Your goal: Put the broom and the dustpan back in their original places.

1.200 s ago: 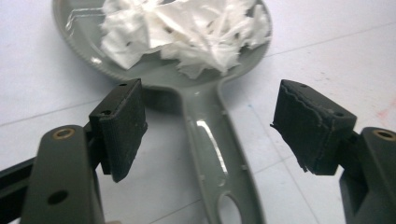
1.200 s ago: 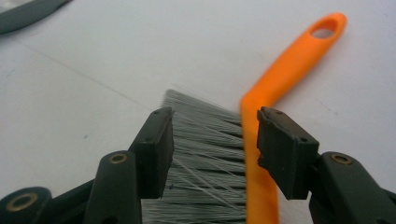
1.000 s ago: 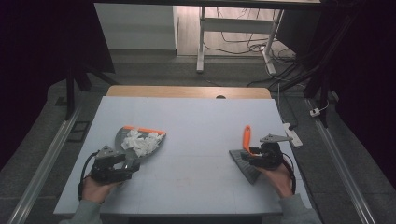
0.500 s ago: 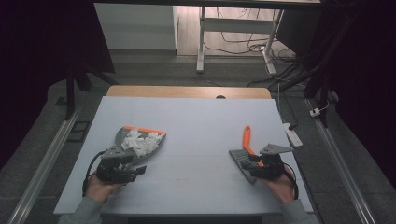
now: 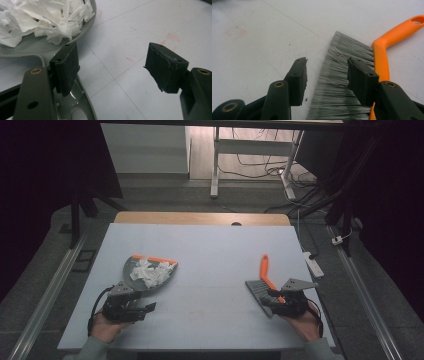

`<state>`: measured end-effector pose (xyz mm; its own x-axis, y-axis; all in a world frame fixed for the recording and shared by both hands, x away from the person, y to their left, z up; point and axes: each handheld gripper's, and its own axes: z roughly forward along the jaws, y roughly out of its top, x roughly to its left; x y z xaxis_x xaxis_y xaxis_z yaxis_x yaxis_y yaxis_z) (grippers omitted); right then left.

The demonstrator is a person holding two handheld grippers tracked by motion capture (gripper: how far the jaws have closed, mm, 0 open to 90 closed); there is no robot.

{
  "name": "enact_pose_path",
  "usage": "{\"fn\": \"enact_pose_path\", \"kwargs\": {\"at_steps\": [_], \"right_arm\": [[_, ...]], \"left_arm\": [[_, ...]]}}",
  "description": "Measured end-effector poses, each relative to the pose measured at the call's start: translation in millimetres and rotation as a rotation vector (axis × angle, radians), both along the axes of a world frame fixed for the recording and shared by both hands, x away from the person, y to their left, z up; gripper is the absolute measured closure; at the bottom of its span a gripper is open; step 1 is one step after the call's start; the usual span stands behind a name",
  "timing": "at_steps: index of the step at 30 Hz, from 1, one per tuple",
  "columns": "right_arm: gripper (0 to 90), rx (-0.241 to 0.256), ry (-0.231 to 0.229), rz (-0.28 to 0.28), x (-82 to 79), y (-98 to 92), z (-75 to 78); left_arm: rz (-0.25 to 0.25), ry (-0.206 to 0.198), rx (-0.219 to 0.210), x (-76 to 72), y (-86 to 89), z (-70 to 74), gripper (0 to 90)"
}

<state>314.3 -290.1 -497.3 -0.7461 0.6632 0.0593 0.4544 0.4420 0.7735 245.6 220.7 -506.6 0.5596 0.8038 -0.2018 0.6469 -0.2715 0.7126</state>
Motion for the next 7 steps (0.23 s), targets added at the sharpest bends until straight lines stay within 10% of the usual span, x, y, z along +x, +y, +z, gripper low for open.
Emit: {"fn": "enact_pose_path", "kwargs": {"at_steps": [7], "right_arm": [[49.9,0.0,-0.005,0.006,-0.6,0.0,0.9]], "left_arm": [[0.005,-0.002,-0.005,-0.6,2.0,0.2,27.5]]}}
